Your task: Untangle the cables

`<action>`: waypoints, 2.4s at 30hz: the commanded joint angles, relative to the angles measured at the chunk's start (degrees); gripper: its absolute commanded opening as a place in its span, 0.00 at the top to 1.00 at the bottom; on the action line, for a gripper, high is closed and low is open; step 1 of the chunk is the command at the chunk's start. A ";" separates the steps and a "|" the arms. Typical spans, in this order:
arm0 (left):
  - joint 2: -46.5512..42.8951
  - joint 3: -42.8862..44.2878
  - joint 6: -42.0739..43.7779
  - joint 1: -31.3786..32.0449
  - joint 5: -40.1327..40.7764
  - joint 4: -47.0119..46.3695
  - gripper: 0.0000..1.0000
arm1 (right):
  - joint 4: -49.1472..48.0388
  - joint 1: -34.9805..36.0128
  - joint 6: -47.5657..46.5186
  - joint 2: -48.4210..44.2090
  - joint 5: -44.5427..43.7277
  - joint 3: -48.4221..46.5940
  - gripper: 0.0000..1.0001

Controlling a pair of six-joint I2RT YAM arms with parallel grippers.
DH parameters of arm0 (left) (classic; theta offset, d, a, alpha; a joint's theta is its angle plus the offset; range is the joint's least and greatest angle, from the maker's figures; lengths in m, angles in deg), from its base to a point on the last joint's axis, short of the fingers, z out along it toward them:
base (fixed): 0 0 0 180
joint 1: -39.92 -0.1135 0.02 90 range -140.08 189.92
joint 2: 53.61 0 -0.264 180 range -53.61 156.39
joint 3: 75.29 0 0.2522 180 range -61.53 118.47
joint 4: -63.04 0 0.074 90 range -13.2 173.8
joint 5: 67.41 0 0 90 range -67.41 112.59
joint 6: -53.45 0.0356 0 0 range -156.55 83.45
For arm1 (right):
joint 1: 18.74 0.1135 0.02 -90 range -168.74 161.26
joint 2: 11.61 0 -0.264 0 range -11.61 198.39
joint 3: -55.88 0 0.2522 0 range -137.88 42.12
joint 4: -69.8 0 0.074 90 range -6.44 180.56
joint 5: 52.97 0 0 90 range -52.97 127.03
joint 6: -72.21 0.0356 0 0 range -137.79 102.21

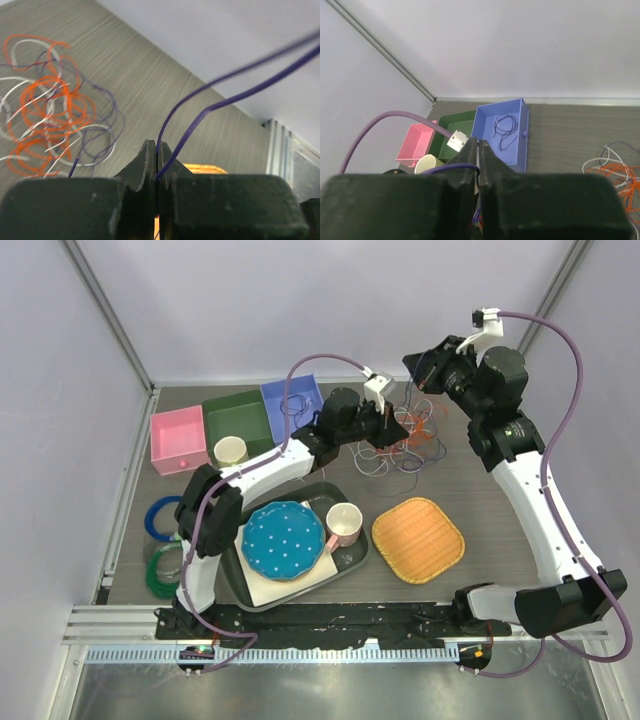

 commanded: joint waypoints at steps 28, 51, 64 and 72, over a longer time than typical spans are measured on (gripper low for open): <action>16.21 37.07 6.55 -22.78 31.21 31.30 1.00 | 1.40 0.22 -1.27 -20.81 -33.49 29.81 0.04; 19.03 30.31 11.64 -25.86 28.41 34.11 1.00 | 9.31 0.22 1.11 -29.26 -39.30 40.72 0.04; 19.39 30.23 12.61 -25.15 29.64 37.28 0.63 | 9.40 0.13 0.94 -27.86 -39.21 40.55 0.04; 13.43 27.68 13.23 -23.93 25.85 38.25 0.07 | 7.12 0.22 -0.46 -25.75 -35.97 40.37 0.01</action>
